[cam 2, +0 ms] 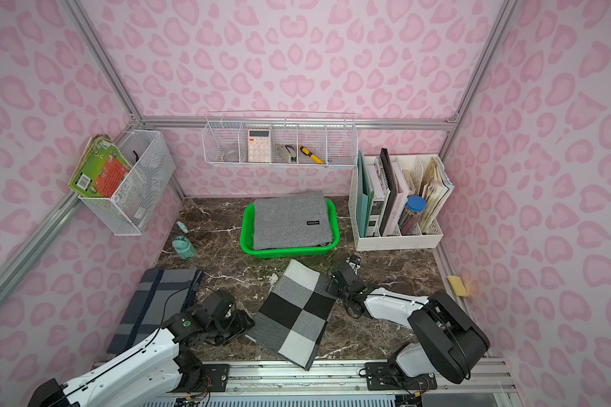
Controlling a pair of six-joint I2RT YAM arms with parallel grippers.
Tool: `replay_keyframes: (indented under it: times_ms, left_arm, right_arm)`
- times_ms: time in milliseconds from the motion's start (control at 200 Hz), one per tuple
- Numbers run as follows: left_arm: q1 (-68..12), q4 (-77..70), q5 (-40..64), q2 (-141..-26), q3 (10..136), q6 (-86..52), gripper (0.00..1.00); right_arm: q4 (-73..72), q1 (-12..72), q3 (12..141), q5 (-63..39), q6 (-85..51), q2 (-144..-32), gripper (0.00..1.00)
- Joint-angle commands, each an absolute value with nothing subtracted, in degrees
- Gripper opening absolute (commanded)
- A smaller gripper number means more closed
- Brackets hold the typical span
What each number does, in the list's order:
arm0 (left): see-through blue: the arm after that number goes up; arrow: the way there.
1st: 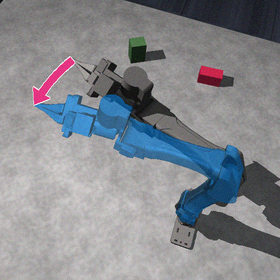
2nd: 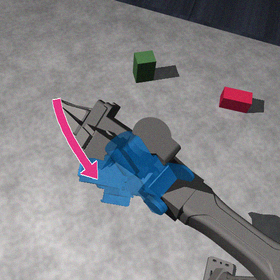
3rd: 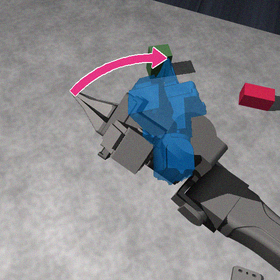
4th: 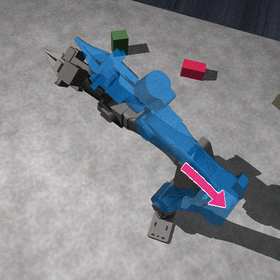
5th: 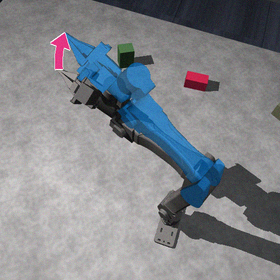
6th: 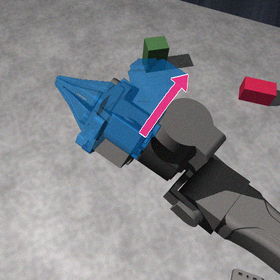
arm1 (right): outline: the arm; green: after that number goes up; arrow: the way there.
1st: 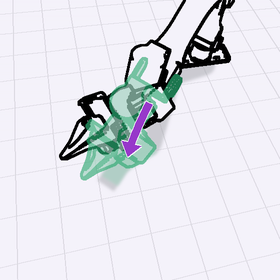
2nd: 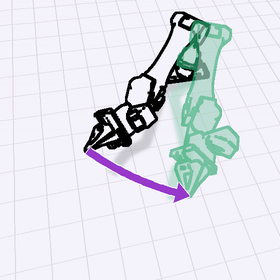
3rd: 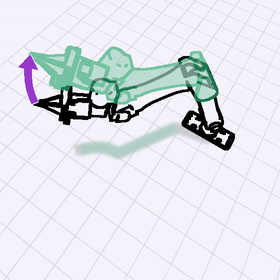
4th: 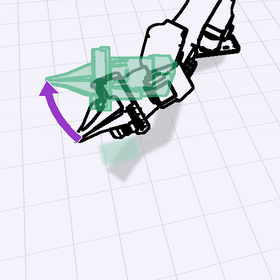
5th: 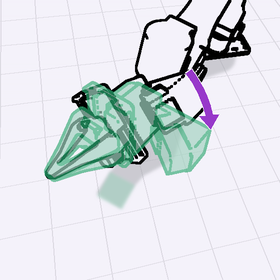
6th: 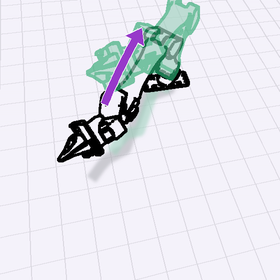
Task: Put the folded scarf in the basket
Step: Move the scarf to the center of the board.
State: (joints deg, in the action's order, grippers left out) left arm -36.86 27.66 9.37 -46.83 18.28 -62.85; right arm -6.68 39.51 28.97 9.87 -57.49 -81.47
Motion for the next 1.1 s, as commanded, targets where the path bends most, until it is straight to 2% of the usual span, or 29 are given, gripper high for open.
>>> replay_keyframes:
  times_ms: [0, 60, 105, 180, 270, 350, 570, 726, 906, 961, 1036, 1096]
  left_arm:
    - [-38.03, 22.23, 7.53, -48.21, 17.24, -64.19, 0.53]
    - [-38.32, 21.26, 7.69, -49.07, 17.33, -64.47, 0.49]
    - [-38.40, 21.44, 7.43, -49.41, 17.74, -64.54, 0.42]
    - [-38.41, 21.49, 6.33, -49.79, 18.26, -64.71, 0.21]
    - [-38.41, 19.74, 4.67, -50.45, 18.42, -65.35, 0.03]
    - [-38.42, 18.90, 3.25, -52.30, 20.06, -65.71, 0.00]
    - [-38.46, 24.52, -4.03, -65.94, 31.28, -63.59, 0.00]
    - [-37.93, 22.59, -4.25, -75.22, 38.73, -59.36, 0.00]
    - [-36.50, 19.30, -3.78, -77.60, 40.75, -57.79, 0.00]
    - [-35.62, 18.99, -3.29, -77.55, 40.68, -57.75, 0.00]
    - [-34.30, 18.00, -1.36, -77.22, 40.37, -57.42, 0.14]
    - [-33.85, 17.67, -0.78, -76.31, 40.00, -57.11, 0.27]
  right_arm:
    - [-4.65, 39.57, 28.07, 8.52, -59.50, -81.26, 0.56]
    - [-4.87, 39.56, 27.73, 8.61, -59.35, -80.95, 0.52]
    - [-5.45, 39.57, 27.47, 8.46, -59.20, -80.84, 0.45]
    - [-6.31, 39.63, 27.16, 7.89, -59.41, -80.82, 0.29]
    - [-5.69, 39.56, 27.77, 7.13, -59.45, -80.71, 0.15]
    - [-5.04, 39.58, 27.79, 6.99, -59.59, -80.01, 0.00]
    - [-1.97, 40.05, 23.17, 8.09, -62.73, -72.56, 0.00]
    - [0.85, 45.06, 16.56, 11.99, -67.96, -60.39, 0.00]
    - [6.98, 50.58, 10.13, 16.02, -72.00, -44.27, 0.00]
    - [8.08, 50.88, 8.15, 16.41, -72.41, -38.99, 0.08]
    - [9.97, 50.87, 6.58, 17.07, -71.69, -32.63, 0.21]
    - [12.50, 50.89, 6.63, 18.15, -70.60, -28.85, 0.39]
